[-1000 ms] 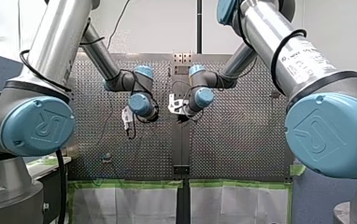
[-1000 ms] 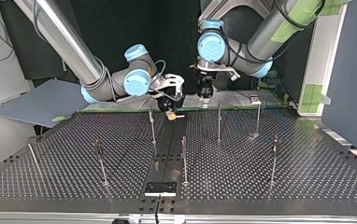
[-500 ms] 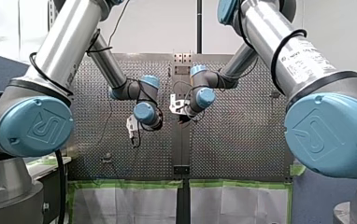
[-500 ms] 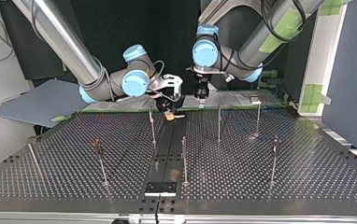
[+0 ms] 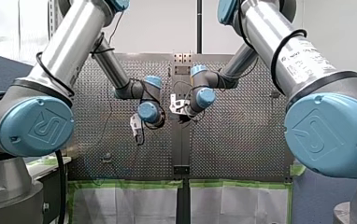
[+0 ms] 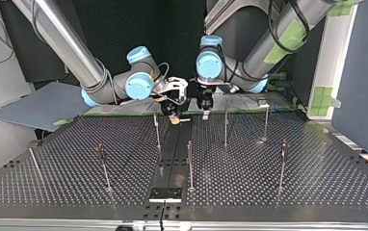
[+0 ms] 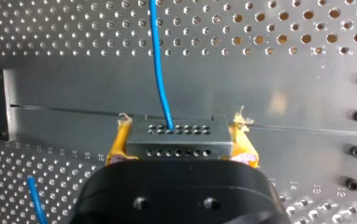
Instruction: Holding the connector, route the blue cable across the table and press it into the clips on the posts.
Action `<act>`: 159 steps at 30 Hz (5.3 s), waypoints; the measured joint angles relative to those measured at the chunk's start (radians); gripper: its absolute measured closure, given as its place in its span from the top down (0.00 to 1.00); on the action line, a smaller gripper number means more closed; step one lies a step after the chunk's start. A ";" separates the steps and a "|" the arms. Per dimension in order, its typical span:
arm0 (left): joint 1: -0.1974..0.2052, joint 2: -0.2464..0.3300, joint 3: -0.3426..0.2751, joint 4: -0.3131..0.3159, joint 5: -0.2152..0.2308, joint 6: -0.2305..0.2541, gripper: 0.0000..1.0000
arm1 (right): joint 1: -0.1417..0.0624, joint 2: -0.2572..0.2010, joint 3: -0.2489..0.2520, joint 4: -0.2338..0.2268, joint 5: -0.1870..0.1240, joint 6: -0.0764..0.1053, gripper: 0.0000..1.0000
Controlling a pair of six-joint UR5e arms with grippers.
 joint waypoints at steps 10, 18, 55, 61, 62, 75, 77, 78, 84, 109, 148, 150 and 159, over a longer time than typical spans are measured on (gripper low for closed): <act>-0.007 -0.079 0.077 -0.025 -0.018 0.003 1.00 | -0.002 0.000 0.000 -0.001 -0.008 0.001 0.00; -0.019 -0.096 0.088 -0.026 -0.036 0.019 0.57 | -0.005 0.000 0.000 -0.002 -0.007 0.002 0.00; -0.049 0.075 0.088 -0.088 -0.126 0.023 0.00 | -0.014 -0.084 -0.023 0.000 -0.010 0.010 0.00; -0.066 0.126 0.089 -0.114 -0.161 0.024 0.00 | -0.014 -0.136 -0.023 0.000 -0.011 0.035 0.00; -0.069 0.138 0.089 -0.120 -0.163 0.024 0.00 | -0.014 -0.143 -0.023 0.000 -0.011 0.039 0.00; -0.086 0.259 0.088 -0.149 -0.218 0.022 0.00 | -0.013 -0.254 -0.023 0.015 -0.028 0.087 0.00; -0.088 0.273 0.088 -0.157 -0.221 0.023 0.00 | -0.013 -0.270 -0.023 0.017 -0.028 0.088 0.00; -0.089 0.276 0.088 -0.160 -0.222 0.024 0.00 | -0.012 -0.280 -0.023 0.018 -0.029 0.088 0.00; -0.096 0.286 0.088 -0.171 -0.226 0.024 0.00 | -0.016 -0.326 -0.023 0.023 -0.029 0.089 0.00; -0.023 0.292 0.158 -0.164 -0.153 0.025 0.00 | -0.044 -0.334 -0.029 0.023 -0.061 0.108 0.00; 0.087 0.146 0.375 -0.232 -0.026 0.056 0.00 | -0.179 -0.224 -0.122 0.011 -0.169 0.153 0.00; 0.082 0.146 0.375 -0.242 -0.026 0.056 0.04 | -0.184 -0.224 -0.122 0.012 -0.170 0.153 0.00; 0.061 0.146 0.375 -0.291 -0.032 0.058 1.00 | -0.189 -0.224 -0.123 0.016 -0.174 0.149 0.00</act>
